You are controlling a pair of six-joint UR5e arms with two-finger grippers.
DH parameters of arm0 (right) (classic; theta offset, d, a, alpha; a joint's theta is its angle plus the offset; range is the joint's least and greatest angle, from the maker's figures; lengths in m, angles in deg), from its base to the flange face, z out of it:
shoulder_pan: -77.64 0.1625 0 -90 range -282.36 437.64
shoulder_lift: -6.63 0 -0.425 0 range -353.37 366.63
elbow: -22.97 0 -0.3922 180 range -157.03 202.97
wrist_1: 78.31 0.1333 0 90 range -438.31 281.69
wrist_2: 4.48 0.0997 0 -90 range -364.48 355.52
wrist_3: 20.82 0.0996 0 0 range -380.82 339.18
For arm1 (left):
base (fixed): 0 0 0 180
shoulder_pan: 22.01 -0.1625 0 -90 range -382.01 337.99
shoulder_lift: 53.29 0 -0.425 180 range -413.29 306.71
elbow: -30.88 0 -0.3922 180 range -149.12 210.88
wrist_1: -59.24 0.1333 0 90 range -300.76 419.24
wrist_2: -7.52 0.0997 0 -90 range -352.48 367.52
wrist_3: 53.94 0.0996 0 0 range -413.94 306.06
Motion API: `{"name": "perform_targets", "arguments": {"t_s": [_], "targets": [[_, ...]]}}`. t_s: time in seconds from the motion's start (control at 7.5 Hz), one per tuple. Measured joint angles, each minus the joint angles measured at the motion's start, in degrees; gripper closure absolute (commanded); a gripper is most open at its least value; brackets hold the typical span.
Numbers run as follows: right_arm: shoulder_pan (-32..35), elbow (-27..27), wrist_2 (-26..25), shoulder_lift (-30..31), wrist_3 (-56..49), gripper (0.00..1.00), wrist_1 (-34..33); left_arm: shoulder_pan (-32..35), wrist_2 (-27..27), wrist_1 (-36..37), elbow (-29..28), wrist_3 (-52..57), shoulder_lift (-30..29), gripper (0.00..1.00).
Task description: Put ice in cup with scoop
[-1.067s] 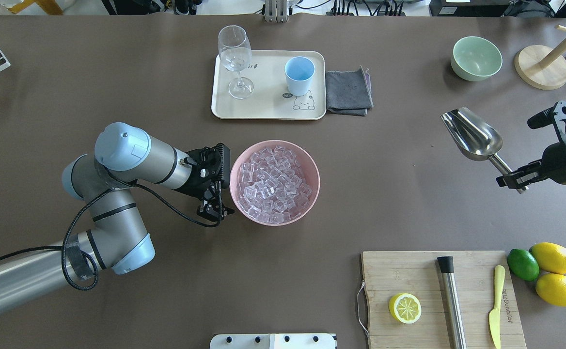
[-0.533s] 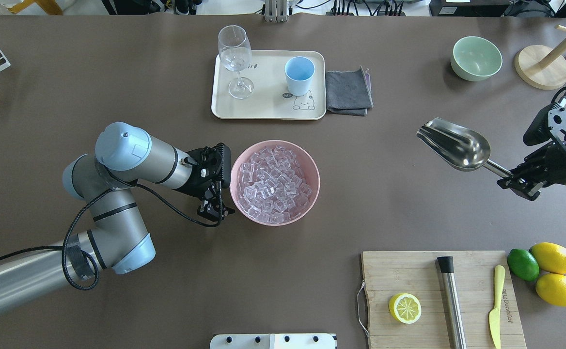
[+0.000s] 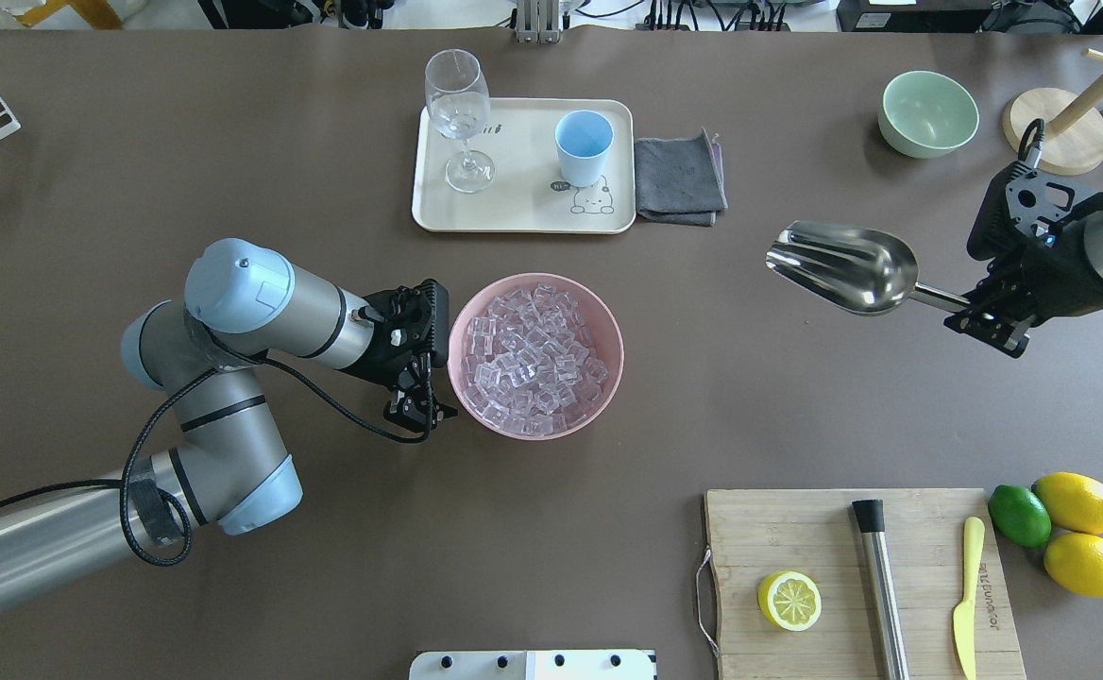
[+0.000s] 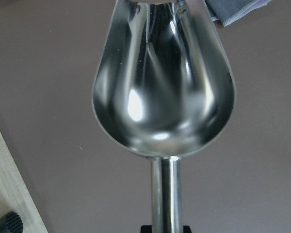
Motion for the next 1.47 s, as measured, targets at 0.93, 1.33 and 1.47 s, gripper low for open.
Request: {"name": "perform_targets", "arguments": {"t_s": [0.93,1.33,1.47], "targets": [[-6.68,-5.79,-7.54,-19.96,-7.11,1.00,-34.27,0.00,-0.01,-0.22,0.04,0.08,0.33,0.01],[-10.86,-3.49,-12.26,-34.38,-7.96,1.00,-52.44,0.00,-0.01,-0.23,0.05,0.09,0.36,0.01],[-11.79,-0.67,-13.49,-39.78,-8.02,1.00,-57.85,0.00,-0.01,-0.25,0.06,0.08,0.35,0.01]]}}
